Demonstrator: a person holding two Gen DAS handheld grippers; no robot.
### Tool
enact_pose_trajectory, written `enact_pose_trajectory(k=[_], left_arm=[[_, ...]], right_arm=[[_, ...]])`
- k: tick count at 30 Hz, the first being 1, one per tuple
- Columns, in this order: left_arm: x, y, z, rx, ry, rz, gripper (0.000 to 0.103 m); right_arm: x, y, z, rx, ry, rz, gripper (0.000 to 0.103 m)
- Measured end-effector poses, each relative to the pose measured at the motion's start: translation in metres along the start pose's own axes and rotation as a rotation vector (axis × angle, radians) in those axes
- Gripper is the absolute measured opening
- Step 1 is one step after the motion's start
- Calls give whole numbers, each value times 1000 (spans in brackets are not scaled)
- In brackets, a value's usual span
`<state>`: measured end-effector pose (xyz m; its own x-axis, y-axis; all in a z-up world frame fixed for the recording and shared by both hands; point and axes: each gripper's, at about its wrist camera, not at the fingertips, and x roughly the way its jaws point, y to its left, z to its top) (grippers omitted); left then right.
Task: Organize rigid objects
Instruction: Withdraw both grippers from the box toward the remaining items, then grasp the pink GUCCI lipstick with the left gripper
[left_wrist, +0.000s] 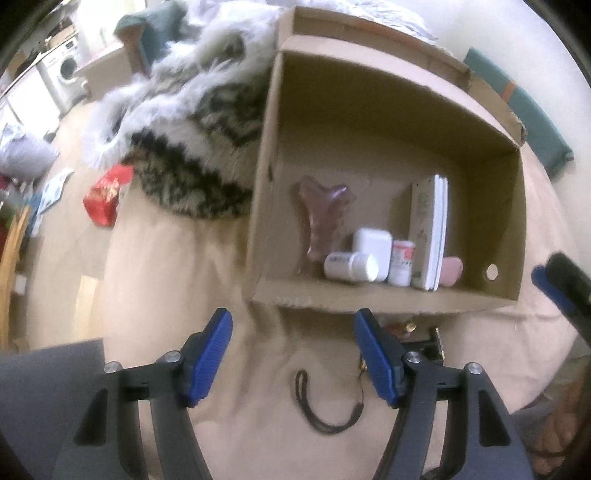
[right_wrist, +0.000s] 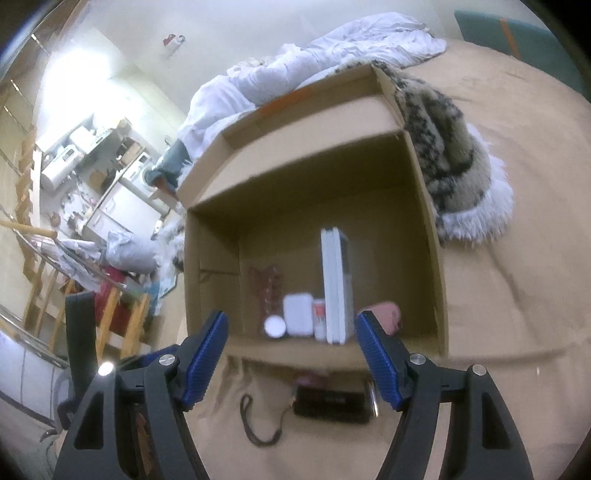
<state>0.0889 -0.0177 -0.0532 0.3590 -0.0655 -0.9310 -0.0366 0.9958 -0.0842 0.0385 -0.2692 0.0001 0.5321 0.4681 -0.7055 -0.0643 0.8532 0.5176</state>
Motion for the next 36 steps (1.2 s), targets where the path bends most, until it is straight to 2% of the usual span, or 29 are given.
enact_pose_trajectory(k=[5,11,15,21,23,28,31,33,35,36], left_arm=[[2,4,-12,-24,25,1,66],[11,2,-17,-20,47,26,66],[20,12,-14,-90,80,1,66],[37,18,-14,-149,141,-21,66],[41,10,-14,-124,143,-27,65],[44,-39,-21,45,126,-70,65],[53,-67,-29,115,128,-70,65],[63,-82,-33,138,138,-72,62],[70,-94,-35,144,141,-101,53],[72,-98,-34,150,137,-108,52]], right_arm=[[-4,-8,-21,44,29,-33,76],[5,-18,-31,55,69,-151,76],[14,-35,-32,114,105,-202,76],[35,-48,-35,161,182,-221,76],[39,-50,-36,174,200,-216,76],[41,-51,-36,183,212,-223,76],[41,-53,-34,189,212,-225,76],[40,-55,-33,195,213,-217,76],[36,-57,-31,205,204,-208,76],[34,-59,-31,210,199,-206,76]])
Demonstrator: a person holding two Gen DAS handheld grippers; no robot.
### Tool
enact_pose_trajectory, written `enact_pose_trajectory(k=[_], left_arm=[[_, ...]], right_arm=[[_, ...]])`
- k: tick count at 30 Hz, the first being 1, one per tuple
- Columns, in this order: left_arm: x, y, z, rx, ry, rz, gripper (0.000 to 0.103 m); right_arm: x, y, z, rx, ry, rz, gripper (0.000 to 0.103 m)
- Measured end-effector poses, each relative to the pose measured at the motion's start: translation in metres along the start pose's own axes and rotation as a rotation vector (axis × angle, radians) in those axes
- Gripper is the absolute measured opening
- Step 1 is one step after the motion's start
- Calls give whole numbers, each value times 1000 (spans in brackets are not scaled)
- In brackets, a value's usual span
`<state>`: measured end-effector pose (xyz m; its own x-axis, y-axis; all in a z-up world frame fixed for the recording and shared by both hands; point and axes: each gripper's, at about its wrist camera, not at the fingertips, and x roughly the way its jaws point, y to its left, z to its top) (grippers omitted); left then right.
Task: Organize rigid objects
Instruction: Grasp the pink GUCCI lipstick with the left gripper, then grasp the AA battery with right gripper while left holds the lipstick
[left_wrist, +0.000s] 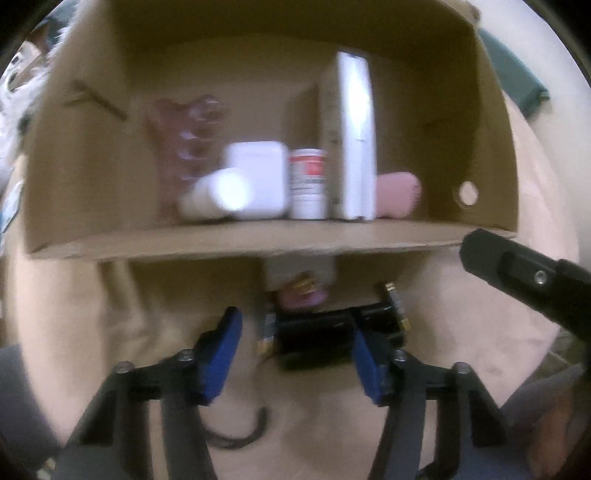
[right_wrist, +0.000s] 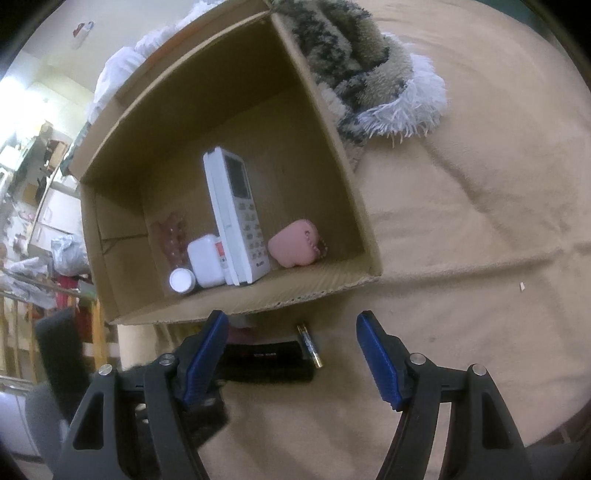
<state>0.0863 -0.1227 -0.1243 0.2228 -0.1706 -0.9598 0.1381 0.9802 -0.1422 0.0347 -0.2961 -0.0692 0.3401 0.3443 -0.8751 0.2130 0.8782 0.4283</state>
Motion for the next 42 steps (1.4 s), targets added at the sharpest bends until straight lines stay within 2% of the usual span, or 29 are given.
enact_pose_trajectory(k=[3,5,6,8,15,18,25,34,35,37,38,42], left_arm=[[9,-7,3,13,-2,18,45],[14,-6,4,14,5,34,36],[15,-5,4,5,-2,36,35],[17,-2,7,-13,-11,28,25],[7,13,5,-51,-5,-60,23],[-14,19,7,-28,-24,-30,23],[-66,49,9,0,-64,26,23],[-77,88,-8,-64,-58,86,23],[-75,93,-9,-78,-52,81,23],[-70,95,-8,-98,-48,73,23],[-68,94,-6,-102,-52,73,23],[-75,89,0,-89,-73,65,23]], right_arm=[[-3,-5,3,15,-3,9,76],[-4,-7,4,21,-3,16,76],[-5,-8,4,24,-3,18,76],[-5,-7,5,23,-3,25,76],[-5,-4,7,12,-2,30,76],[-3,-7,7,18,6,23,76],[12,-8,8,29,58,65,75],[16,1,-1,-29,73,43,75],[20,4,-2,-48,83,22,74],[34,7,-2,-76,127,-25,52],[42,7,-3,-83,151,-41,47],[66,10,-3,-111,209,-96,36]])
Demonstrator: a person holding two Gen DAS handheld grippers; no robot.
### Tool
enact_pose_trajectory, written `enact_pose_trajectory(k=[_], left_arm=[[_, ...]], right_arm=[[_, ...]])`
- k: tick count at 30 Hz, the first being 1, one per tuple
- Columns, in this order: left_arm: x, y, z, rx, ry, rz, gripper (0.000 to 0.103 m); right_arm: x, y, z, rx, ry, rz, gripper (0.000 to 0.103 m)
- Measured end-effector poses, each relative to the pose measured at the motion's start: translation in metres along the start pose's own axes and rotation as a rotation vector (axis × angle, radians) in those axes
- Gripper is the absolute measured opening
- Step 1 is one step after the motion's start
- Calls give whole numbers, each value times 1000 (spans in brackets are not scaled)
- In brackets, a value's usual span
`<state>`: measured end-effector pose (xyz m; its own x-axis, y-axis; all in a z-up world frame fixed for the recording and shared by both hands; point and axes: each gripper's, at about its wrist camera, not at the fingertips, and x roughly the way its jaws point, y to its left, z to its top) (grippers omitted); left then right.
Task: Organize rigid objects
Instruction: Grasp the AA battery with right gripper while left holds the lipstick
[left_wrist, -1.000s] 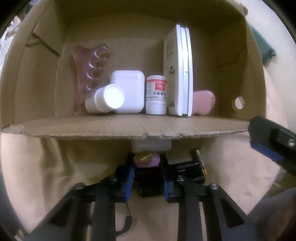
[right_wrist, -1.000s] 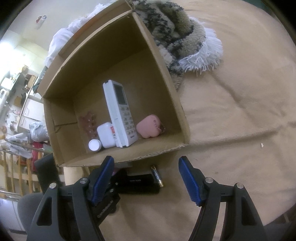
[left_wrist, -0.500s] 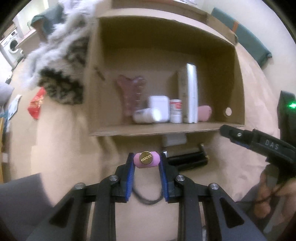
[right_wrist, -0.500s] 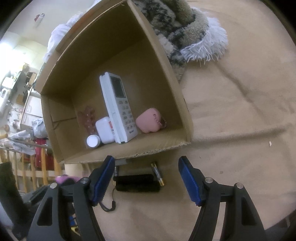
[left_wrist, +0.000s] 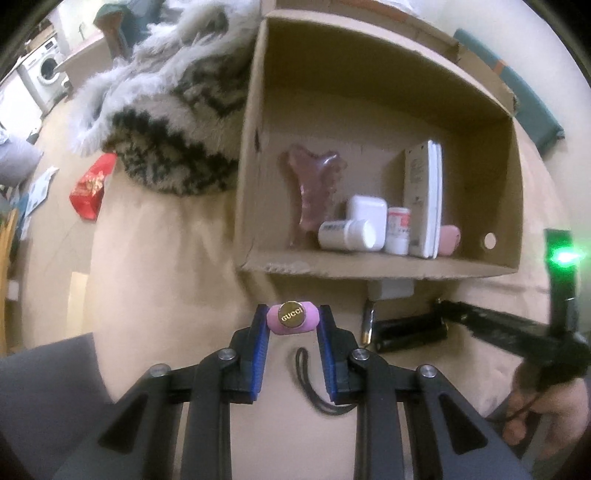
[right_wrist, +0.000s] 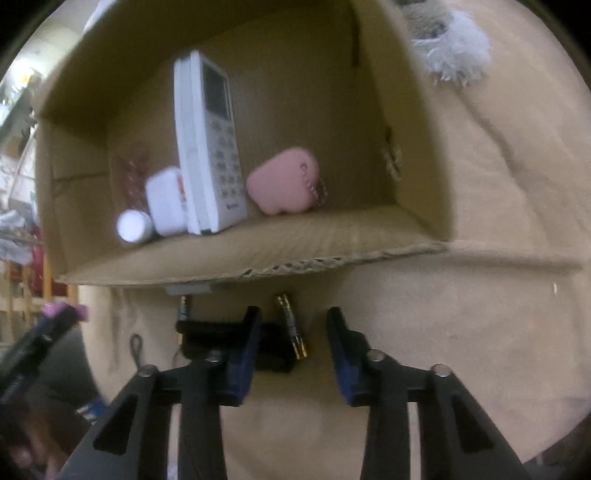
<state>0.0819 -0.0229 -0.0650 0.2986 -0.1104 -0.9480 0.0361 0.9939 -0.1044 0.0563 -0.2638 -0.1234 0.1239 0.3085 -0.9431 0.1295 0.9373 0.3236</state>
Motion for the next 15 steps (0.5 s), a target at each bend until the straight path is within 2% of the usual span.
enact_pose_trajectory(k=[2,5,10,15], left_arm=[[2,-2,-1,3,3,-2,23],[6,-2,-3,3,23,-6,23],[9,0,-5,3,37,5,23],[11,-1,-4,2,40,9,23]], right_arm=[[6,3,2,-18,-1,-23,35],[13,3,4,-34,13,-54,29],[19,18,-4,-147,1,-166,11],[9,27,-10,-162,-39,-149,11]])
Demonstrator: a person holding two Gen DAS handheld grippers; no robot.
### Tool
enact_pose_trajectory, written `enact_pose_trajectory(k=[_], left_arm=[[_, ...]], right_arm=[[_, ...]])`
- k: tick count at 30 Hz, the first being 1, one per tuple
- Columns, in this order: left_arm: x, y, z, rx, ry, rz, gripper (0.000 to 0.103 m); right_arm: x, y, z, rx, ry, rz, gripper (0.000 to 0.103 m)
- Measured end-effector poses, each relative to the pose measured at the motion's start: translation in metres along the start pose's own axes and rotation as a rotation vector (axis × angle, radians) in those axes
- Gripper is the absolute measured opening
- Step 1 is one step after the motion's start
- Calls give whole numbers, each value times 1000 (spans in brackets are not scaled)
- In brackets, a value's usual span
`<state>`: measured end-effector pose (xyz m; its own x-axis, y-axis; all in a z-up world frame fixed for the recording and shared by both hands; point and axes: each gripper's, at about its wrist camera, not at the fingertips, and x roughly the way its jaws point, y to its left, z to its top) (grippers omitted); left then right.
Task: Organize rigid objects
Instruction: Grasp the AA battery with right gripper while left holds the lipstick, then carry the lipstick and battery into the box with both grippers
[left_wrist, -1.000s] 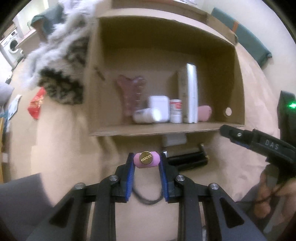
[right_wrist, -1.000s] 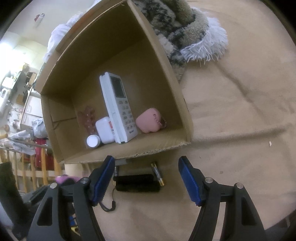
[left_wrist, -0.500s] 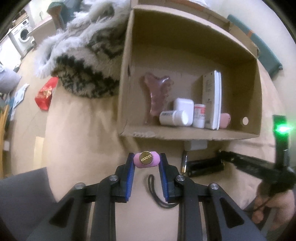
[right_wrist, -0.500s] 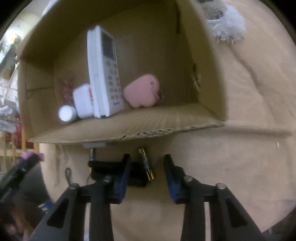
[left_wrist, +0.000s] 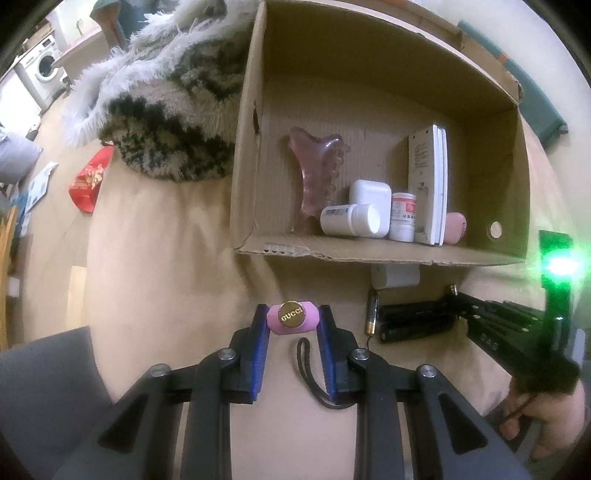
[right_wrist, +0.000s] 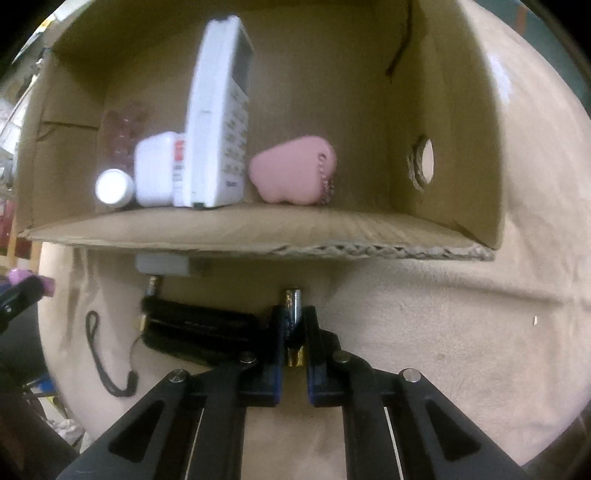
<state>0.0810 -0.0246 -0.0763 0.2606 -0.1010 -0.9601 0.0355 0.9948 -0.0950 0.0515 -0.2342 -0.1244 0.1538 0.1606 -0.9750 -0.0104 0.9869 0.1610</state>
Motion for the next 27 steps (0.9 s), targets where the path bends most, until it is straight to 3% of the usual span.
enact_pose_trajectory(k=[19,27], left_arm=[[-23,11,-5,-9,-88,69,23],[-56,8,5,-17,-185,49,23]], right_arm=[[-85,21,-40,14,-213,107,11],[-125,7,-14,-9,-352,164,11]])
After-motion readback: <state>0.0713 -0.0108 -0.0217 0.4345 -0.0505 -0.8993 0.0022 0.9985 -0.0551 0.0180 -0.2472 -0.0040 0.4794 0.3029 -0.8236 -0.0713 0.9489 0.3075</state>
